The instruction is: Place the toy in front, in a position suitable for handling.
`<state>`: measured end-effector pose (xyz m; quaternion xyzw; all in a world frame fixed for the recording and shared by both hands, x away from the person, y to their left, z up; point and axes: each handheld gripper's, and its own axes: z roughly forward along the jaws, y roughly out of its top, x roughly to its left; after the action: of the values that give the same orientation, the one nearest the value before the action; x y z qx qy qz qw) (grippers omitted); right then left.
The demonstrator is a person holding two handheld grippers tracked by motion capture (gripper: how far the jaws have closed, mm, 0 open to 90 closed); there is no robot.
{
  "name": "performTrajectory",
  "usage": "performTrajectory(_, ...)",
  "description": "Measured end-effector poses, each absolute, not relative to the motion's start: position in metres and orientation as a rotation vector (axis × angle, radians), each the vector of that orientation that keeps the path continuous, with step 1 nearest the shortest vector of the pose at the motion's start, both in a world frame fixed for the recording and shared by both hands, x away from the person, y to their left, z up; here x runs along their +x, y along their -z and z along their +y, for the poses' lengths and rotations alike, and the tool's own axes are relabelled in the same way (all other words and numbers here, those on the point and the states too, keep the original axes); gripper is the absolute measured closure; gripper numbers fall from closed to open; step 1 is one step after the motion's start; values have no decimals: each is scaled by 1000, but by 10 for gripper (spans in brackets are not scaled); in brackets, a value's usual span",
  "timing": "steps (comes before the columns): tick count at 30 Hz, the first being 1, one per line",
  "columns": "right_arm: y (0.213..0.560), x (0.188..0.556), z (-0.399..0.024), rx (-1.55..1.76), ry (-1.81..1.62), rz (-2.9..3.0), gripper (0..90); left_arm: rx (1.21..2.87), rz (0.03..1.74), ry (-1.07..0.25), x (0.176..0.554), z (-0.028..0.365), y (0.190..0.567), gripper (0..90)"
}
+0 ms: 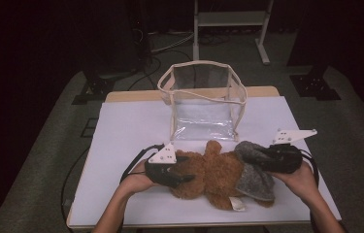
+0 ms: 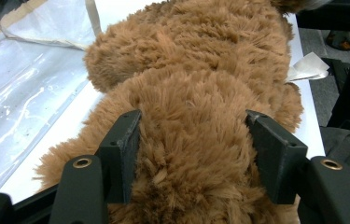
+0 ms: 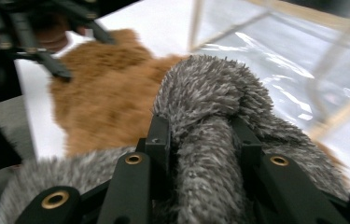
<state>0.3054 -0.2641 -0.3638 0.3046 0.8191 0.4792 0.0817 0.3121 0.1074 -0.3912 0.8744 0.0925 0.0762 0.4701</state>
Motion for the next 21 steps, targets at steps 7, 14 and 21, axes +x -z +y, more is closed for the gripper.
performTrajectory(7,366,316,-258,912,-1447,2473,660,2147,216,-177,313,109,389,387)
performTrajectory(14,372,304,-226,816,-1469,2531,661,2152,282,-220,317,113,385,86)
performTrajectory(21,375,281,-235,785,-1503,2543,665,2169,216,-154,312,110,391,228)
